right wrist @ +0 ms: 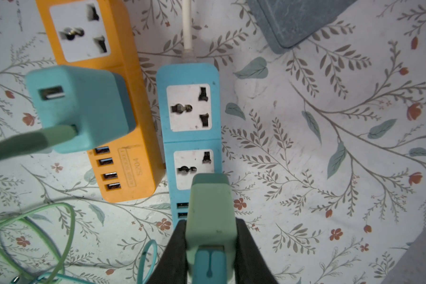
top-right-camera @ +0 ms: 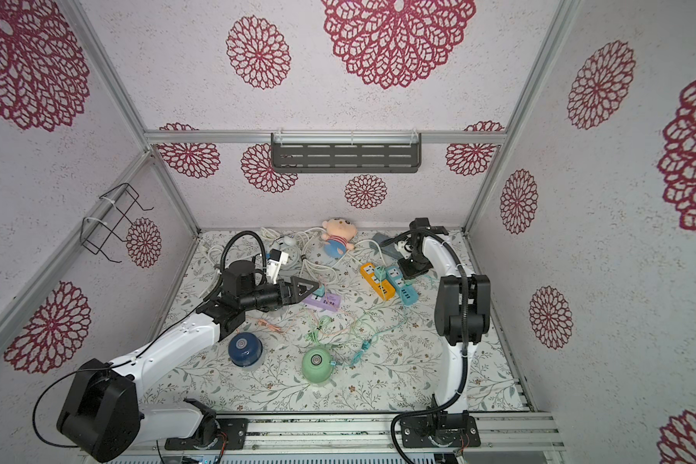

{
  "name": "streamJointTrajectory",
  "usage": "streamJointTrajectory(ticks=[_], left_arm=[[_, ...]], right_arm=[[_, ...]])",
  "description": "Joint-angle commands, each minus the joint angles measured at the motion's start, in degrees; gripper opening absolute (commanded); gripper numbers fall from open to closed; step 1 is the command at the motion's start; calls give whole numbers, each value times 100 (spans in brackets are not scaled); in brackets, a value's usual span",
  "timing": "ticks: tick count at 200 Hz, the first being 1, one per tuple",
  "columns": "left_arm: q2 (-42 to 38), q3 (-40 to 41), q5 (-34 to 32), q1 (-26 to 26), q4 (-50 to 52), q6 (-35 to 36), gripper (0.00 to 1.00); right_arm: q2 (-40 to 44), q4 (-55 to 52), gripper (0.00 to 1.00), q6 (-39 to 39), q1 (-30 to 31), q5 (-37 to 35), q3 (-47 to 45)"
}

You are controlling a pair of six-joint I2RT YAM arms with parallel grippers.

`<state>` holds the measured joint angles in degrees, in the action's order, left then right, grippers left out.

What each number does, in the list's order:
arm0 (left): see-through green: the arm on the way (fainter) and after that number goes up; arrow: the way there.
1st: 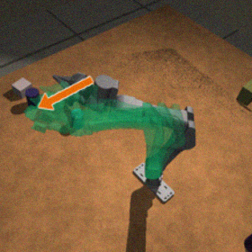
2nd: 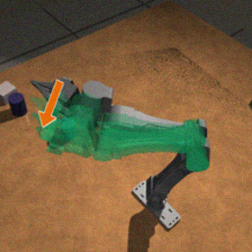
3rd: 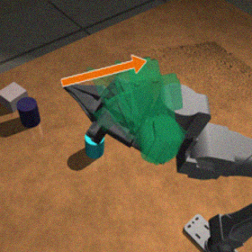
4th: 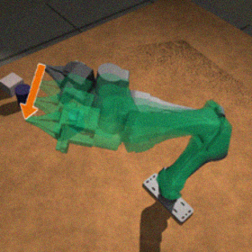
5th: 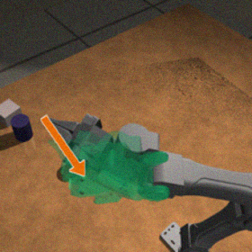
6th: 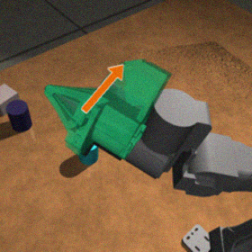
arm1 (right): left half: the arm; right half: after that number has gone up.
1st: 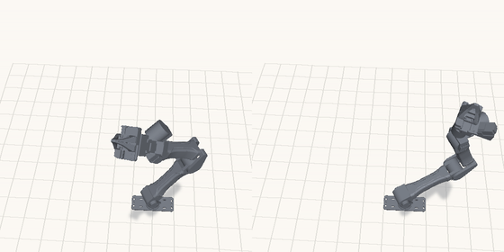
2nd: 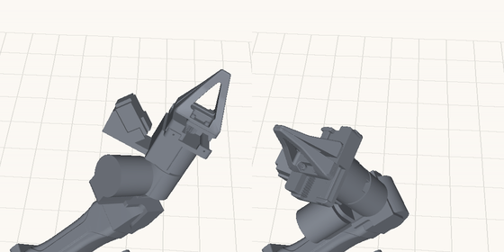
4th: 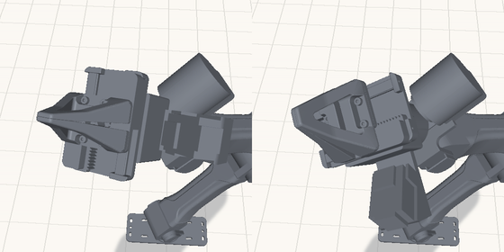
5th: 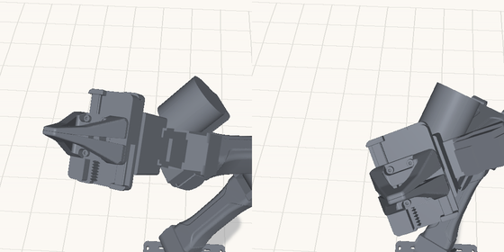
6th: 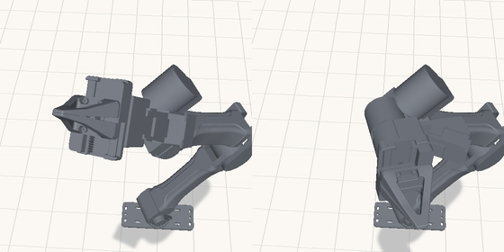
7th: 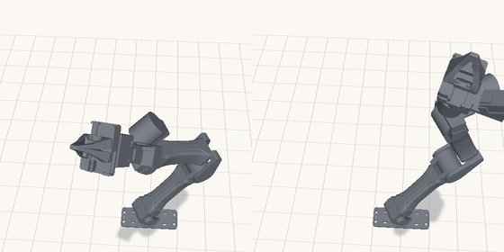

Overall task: Charge the cordless meat grinders
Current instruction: Insert the plug into the socket.

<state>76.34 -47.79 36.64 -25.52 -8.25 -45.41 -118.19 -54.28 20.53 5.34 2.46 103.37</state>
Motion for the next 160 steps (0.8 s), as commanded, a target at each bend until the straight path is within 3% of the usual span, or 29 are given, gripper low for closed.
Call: streamJointTrajectory(ticks=[1, 160], left_arm=[[-60, 93, -34, 5, 8, 54, 97], [-30, 200, 19, 3, -135, -31, 97]], right_arm=[[-73, -111, 0, 100, 10, 201, 334], [211, -22, 0, 117, -79, 151, -107]])
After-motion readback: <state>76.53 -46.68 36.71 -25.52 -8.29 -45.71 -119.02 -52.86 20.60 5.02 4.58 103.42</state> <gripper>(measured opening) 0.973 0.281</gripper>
